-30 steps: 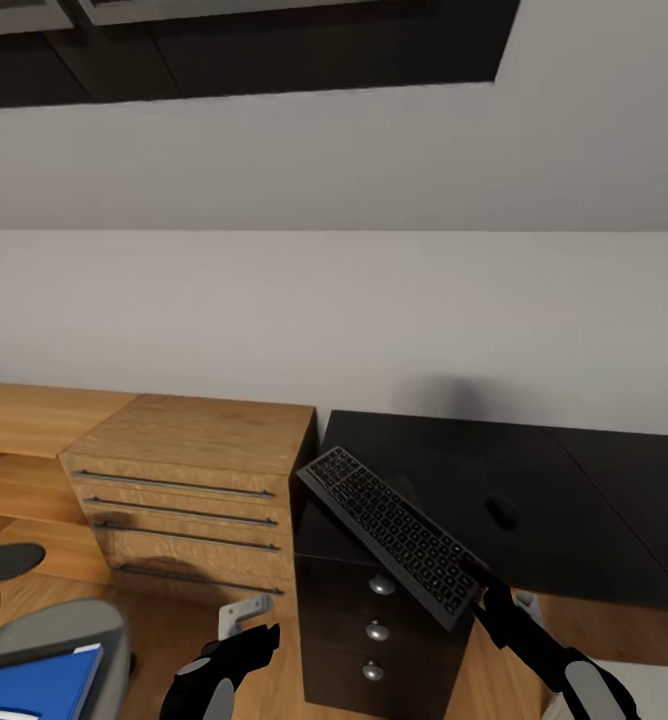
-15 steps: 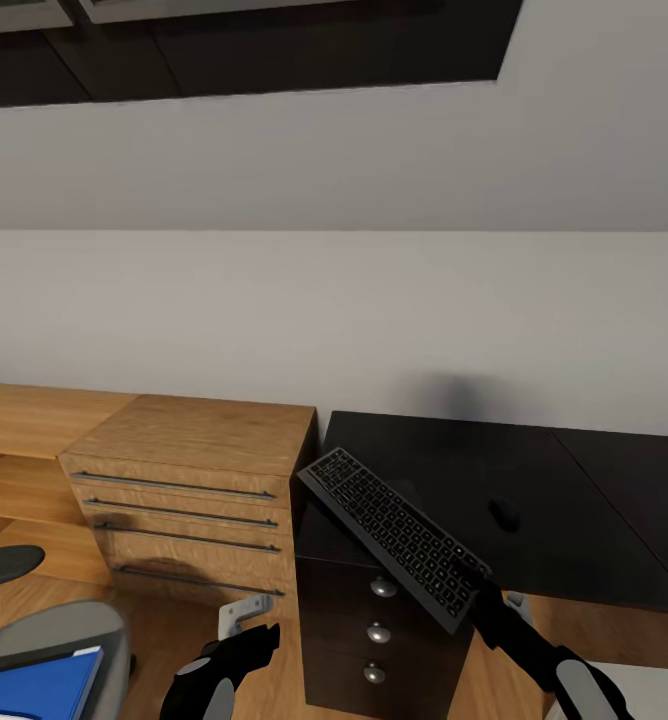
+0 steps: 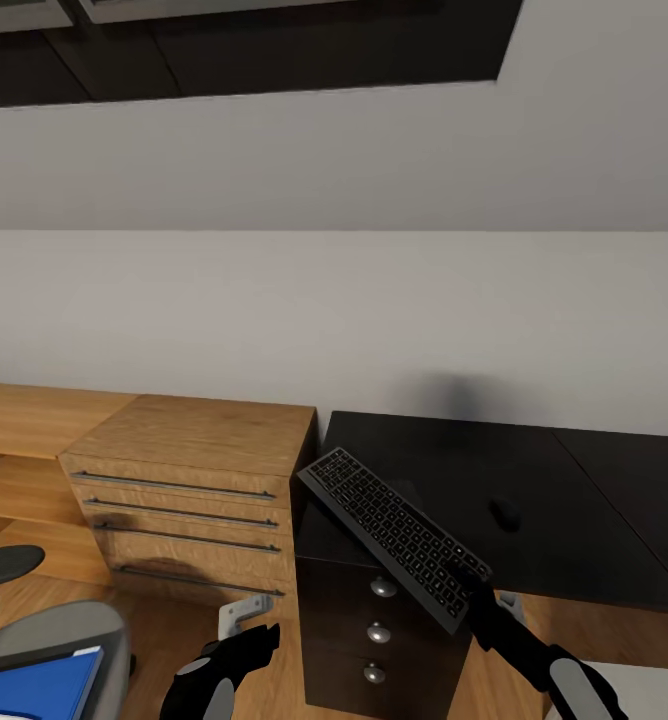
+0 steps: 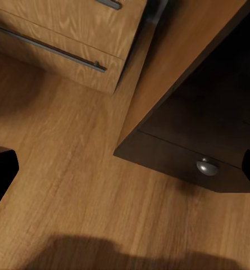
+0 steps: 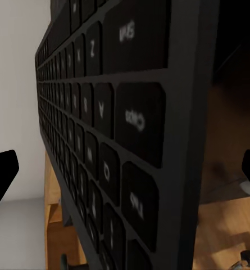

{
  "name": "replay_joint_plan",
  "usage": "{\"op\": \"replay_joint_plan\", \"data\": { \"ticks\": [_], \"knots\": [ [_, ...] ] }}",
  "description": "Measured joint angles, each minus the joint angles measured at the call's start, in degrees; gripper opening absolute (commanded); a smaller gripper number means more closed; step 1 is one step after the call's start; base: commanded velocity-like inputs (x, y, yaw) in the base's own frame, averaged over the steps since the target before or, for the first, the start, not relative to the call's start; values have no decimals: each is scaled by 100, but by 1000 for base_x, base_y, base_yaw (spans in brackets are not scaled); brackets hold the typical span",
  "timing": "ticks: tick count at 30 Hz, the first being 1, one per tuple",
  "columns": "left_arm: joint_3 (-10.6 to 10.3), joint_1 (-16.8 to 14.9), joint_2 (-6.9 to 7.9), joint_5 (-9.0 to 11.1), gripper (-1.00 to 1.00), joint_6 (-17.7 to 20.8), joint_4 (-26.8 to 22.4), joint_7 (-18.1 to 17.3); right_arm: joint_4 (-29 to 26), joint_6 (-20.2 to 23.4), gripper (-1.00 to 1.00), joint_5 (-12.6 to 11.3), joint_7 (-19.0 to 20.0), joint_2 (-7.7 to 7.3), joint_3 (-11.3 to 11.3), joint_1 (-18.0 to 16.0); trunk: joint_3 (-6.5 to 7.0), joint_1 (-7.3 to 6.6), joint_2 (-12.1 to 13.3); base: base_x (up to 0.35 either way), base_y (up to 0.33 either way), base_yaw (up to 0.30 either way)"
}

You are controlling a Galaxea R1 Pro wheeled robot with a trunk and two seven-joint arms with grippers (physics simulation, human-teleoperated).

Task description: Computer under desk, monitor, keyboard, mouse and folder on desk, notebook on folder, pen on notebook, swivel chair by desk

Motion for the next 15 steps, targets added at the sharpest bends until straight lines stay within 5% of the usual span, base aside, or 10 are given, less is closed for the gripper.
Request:
{"op": "replay_joint_plan", "data": {
  "ticks": [14,15],
  "knots": [
    [0,0,0,0,100,1,8,0,-10,3,100,1,-5,0,47,1,0,0,0,0,0,0],
    [0,0,0,0,100,0,8,0,-12,3,-100,1,-6,0,48,1,0,0,0,0,0,0]
  ]
}}
